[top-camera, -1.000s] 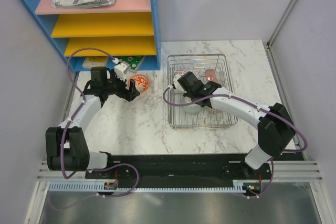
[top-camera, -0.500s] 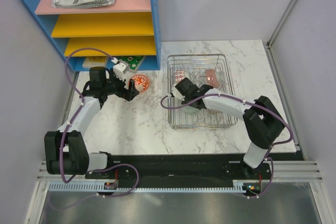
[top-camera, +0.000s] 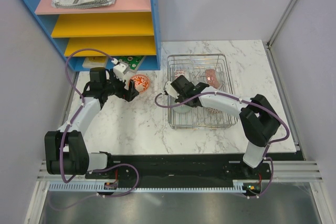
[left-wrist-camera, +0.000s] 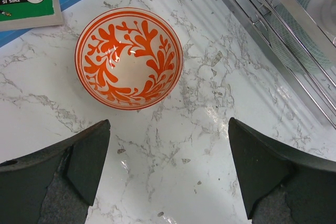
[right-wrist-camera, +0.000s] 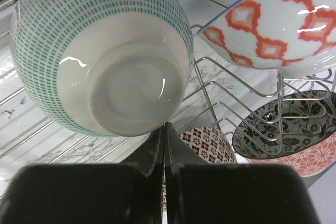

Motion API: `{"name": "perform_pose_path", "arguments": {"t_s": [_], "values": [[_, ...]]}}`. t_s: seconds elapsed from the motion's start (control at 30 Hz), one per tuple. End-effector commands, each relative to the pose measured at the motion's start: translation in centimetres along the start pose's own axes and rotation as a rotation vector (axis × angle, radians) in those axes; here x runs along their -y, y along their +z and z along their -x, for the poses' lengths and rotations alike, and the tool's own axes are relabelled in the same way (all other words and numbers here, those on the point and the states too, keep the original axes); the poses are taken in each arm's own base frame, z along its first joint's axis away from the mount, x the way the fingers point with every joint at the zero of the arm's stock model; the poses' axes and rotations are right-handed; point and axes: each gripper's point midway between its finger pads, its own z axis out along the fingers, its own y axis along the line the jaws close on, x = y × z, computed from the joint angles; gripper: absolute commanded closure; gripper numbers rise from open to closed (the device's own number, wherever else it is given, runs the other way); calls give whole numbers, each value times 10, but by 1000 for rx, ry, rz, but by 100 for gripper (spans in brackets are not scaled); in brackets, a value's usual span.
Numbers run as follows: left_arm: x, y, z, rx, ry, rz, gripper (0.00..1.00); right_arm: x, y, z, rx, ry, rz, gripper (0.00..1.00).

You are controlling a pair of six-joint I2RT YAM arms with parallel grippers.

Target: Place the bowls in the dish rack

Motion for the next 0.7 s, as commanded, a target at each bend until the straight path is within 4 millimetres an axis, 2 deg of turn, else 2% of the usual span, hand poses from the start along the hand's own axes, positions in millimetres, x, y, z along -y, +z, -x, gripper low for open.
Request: {"name": "perform_pose_path", "arguments": {"t_s": [0.0, 0.13, 0.27, 0.37, 0.6, 0.67], "values": [[-3, -2, 8, 36, 16, 16, 0, -4, -1, 22, 69, 18, 29, 100], [-3, -2, 8, 35, 16, 17, 0, -5, 0, 25, 69, 16, 26, 100], [-3, -3, 6, 32, 18, 18, 0, 3, -2, 15, 36, 9, -24, 100], [-3, -2, 6, 33, 20, 19, 0, 6, -11, 5, 37, 22, -37, 100], [-5, -2, 9, 37, 27, 24, 0, 17, -11, -31, -18, 57, -65, 100], [-7, -2, 10, 36, 33, 31, 0, 23, -14, -36, -18, 72, -75, 100]]}}
